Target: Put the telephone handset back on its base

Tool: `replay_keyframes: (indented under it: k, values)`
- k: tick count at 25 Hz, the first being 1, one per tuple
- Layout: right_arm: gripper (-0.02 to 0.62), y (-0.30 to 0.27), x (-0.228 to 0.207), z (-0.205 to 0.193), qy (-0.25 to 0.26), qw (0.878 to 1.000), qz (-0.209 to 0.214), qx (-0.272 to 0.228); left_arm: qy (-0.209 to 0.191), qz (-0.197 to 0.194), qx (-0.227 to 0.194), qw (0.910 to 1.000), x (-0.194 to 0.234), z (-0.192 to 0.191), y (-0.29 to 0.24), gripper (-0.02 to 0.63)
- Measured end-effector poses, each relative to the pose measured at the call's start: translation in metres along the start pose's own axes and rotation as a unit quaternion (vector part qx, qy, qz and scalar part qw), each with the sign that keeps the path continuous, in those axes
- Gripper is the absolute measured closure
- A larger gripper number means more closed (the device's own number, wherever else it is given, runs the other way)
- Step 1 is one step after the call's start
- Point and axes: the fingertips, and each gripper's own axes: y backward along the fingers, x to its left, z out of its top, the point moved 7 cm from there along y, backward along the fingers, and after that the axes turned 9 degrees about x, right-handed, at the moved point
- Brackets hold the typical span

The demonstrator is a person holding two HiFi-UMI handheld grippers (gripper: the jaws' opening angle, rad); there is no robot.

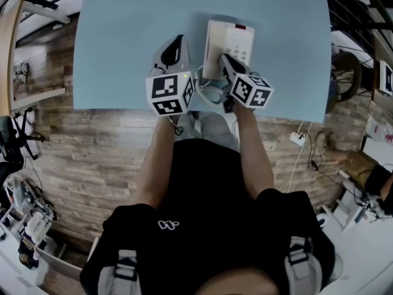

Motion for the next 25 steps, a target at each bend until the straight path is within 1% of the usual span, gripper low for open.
replay_keyframes:
  k: [4, 7, 10, 13, 16, 18, 21, 25]
  values:
    - [0.586, 0.012, 0.009, 0.019, 0.033, 0.999, 0.002, -0.032, -0.004, -0.001, -0.01, 0.9999, -0.001, 0.006, 0.002, 0.606]
    - [0.593, 0.028, 0.018, 0.043, 0.066, 0.995, 0.004, -0.076, -0.012, -0.008, -0.019, 0.9997, -0.008, 0.015, 0.001, 0.606]
    - [0.597, 0.05, 0.025, 0.072, 0.096, 0.987, 0.004, -0.127, -0.025, -0.016, -0.034, 0.999, -0.018, 0.03, 0.002, 0.606]
    - [0.6, 0.074, 0.035, 0.103, 0.139, 0.973, 0.0, -0.182, -0.041, -0.023, -0.058, 0.9972, -0.031, 0.05, 0.004, 0.606]
    - [0.6, 0.098, 0.048, 0.131, 0.188, 0.955, -0.012, -0.23, -0.057, -0.03, -0.087, 0.9941, -0.044, 0.073, 0.008, 0.606]
    - [0.601, 0.11, 0.055, 0.148, 0.213, 0.944, -0.025, -0.252, -0.066, -0.032, -0.106, 0.9916, -0.052, 0.089, 0.009, 0.606]
    - [0.601, 0.125, 0.063, 0.169, 0.234, 0.931, -0.039, -0.277, -0.08, -0.03, -0.132, 0.9875, -0.062, 0.112, 0.011, 0.606]
    - [0.601, 0.145, 0.073, 0.191, 0.245, 0.919, -0.045, -0.305, -0.09, -0.027, -0.167, 0.9815, -0.073, 0.138, 0.017, 0.606]
